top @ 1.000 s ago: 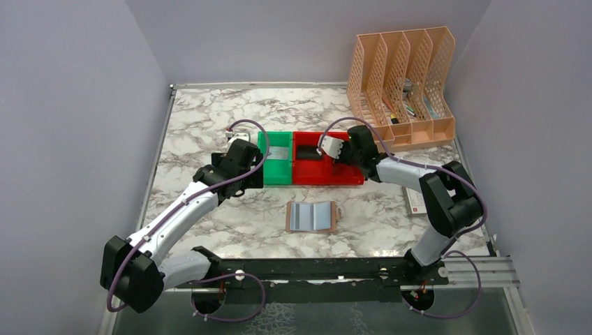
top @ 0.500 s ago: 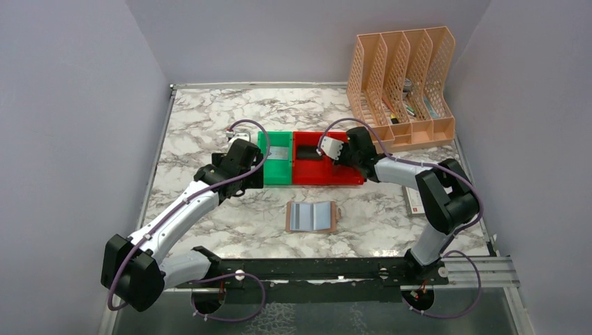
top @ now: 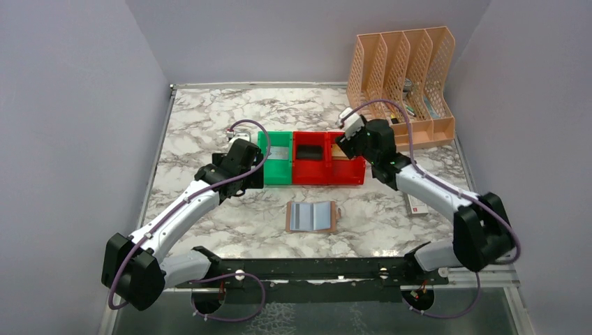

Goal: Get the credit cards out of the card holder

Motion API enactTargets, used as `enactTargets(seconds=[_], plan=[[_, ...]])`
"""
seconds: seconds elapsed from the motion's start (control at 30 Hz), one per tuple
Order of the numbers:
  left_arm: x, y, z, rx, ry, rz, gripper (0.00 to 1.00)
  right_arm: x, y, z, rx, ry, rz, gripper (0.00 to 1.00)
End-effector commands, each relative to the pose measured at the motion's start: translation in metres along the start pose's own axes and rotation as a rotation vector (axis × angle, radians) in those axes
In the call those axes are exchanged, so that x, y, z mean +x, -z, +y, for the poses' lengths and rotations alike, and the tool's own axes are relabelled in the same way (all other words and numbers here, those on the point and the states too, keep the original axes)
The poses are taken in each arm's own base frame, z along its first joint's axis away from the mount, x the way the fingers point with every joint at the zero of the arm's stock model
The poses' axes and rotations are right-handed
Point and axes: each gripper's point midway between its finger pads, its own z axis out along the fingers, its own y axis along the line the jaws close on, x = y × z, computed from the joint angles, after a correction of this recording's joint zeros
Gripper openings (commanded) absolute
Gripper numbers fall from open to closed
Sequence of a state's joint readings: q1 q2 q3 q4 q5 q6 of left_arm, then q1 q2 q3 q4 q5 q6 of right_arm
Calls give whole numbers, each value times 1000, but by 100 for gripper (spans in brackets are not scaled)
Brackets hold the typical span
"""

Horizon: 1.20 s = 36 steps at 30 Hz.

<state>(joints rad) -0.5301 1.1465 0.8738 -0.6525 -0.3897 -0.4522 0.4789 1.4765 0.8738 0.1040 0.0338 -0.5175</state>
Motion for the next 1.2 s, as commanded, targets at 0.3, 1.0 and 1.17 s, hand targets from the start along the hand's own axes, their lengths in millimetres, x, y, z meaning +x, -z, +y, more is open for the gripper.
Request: enactTargets(seconds=[0.3, 1.0, 1.17], plan=[[-10, 7, 12, -34, 37, -60, 99, -23, 66, 96, -305, -1066, 132, 65], [-14, 12, 18, -50, 63, -88, 99, -8, 73, 239, -187, -858, 403, 58], [-13, 11, 18, -50, 62, -85, 99, -5, 71, 250, -211, -839, 422, 55]])
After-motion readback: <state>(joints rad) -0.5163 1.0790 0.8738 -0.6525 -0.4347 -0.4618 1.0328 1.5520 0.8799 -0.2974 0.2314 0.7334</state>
